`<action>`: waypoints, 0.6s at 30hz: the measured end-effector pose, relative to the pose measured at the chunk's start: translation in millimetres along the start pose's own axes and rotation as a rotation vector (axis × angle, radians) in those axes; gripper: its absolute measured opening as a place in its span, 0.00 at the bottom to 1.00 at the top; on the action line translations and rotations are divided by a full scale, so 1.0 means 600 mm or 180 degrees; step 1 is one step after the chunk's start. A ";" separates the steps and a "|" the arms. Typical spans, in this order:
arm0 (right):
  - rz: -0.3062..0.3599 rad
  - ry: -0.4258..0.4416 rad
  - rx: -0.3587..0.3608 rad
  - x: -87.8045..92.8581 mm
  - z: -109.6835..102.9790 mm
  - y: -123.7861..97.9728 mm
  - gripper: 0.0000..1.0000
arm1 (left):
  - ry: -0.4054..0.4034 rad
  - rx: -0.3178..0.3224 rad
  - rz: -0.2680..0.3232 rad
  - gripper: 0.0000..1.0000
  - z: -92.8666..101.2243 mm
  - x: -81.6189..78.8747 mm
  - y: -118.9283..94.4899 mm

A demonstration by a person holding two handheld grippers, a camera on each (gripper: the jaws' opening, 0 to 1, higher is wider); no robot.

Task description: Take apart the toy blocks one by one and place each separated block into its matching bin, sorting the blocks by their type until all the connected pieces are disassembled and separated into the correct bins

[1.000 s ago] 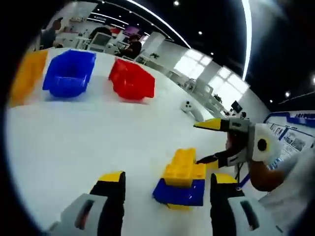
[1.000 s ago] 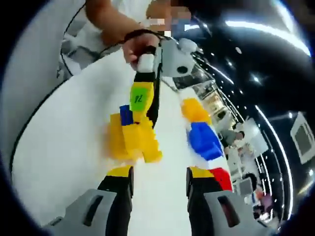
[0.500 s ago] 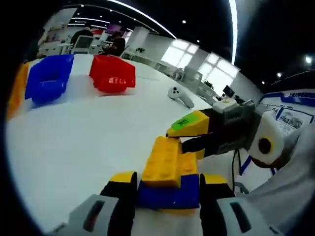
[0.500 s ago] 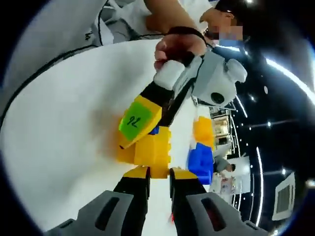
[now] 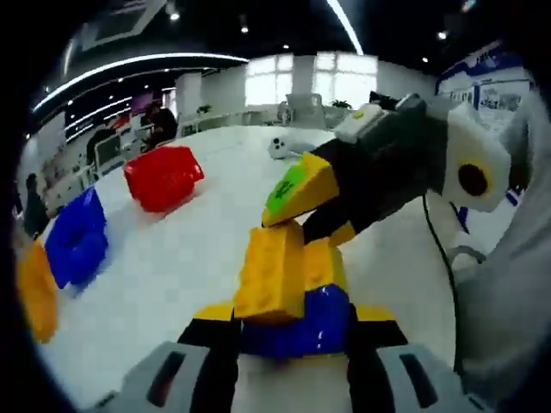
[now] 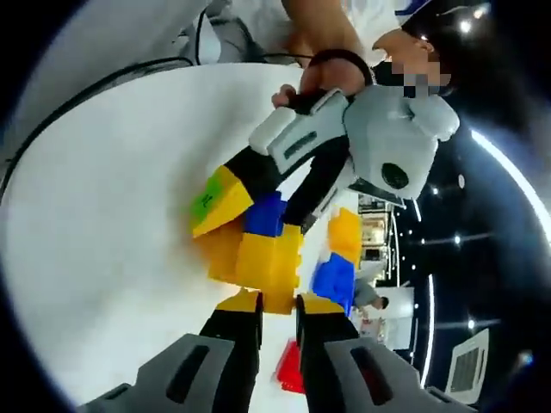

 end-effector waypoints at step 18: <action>-0.0086 -0.0512 0.0154 0.037 0.017 0.029 0.03 | -0.0390 0.0005 0.0165 0.44 -0.052 0.021 0.010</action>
Point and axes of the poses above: the point that each gripper's makers call its tool centre point, and the gripper's own axes: y roughly forward along the fingers, z roughly to its right, x roughly out of its underside, the point moved 8 cm from there along -y, roughly backward along the fingers, and after that the axes turned 2 degrees about -x, right-handed, at the moved point
